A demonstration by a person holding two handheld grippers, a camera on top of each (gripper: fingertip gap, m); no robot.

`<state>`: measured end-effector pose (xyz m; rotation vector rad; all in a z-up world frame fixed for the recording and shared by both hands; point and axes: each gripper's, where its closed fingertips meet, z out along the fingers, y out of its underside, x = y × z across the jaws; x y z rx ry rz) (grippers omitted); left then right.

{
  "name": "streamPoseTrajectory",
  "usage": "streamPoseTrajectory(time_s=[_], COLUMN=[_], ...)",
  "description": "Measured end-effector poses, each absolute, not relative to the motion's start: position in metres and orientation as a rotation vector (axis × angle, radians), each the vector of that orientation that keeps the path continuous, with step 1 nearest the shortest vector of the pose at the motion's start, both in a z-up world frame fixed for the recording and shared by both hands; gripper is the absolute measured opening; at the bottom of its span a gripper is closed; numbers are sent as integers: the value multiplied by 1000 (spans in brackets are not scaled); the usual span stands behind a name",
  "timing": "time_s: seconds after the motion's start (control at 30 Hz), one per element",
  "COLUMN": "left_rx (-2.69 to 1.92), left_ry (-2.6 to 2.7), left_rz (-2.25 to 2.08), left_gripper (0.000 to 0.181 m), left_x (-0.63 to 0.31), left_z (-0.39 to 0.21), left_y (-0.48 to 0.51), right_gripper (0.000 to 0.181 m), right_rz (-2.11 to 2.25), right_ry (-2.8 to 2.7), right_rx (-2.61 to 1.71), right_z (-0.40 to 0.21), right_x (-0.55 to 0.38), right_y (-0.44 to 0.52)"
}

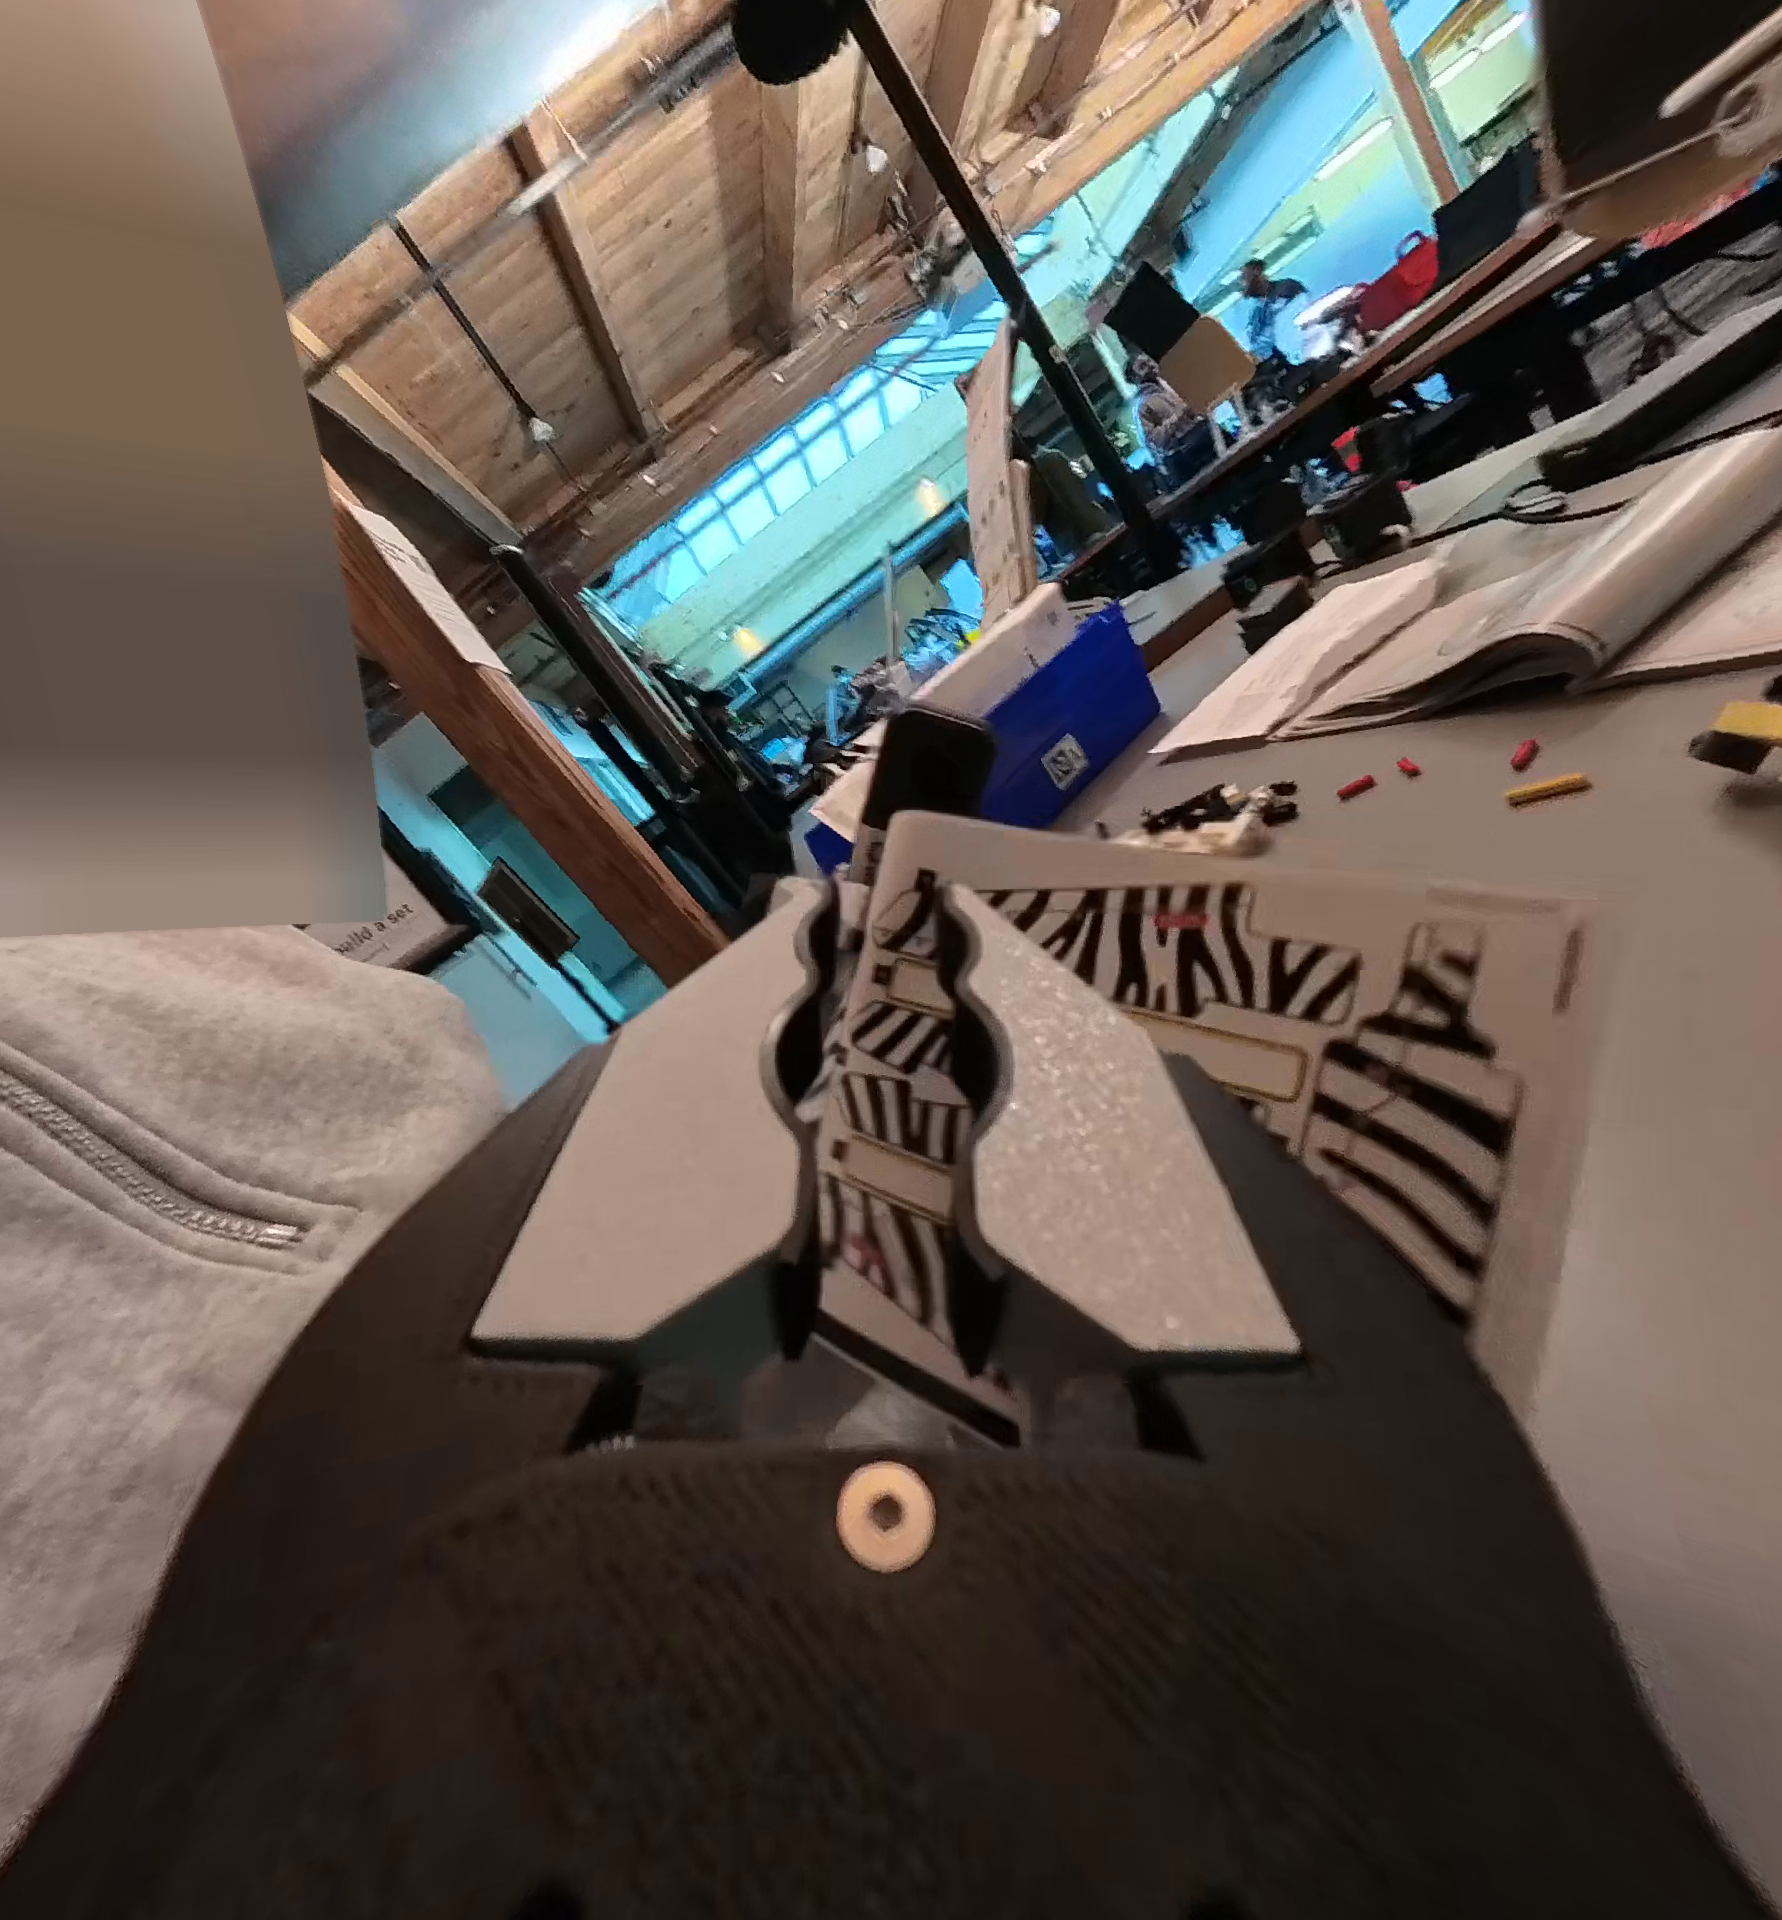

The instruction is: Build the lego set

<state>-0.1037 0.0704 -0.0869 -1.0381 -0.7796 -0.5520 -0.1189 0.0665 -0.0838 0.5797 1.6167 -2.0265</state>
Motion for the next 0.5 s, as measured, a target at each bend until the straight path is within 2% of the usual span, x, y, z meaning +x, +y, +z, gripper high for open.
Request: streamPoseTrajectory(time_s=[0.13, 0.23, 0.3, 0.4, 0.5], left_rx=[-1009, -1003, -1010, -1019, -1019], left_ry=[-764, -728, -695, -665, -660], left_rz=[-553, -562, -585, -617, -617], left_gripper=[0, 0, 0, 0, 0], left_x=[-104, -100, -96, -91, -90], left_z=[-84, -79, -77, -75, -75], left_y=[67, 67, 70, 74, 74], right_gripper=[36, 39, 35, 20, 18], right_rz=[-2034, -1985, -1941, -1898, -1899], right_ry=[1769, 1785, 1720, 1619, 1618], right_rx=[610, 558, 514, 460, 447], right_z=[-94, -95, -92, -86, -85], right_x=[-122, -112, -102, -92, -91], right_y=[64, 59, 56, 55, 56])
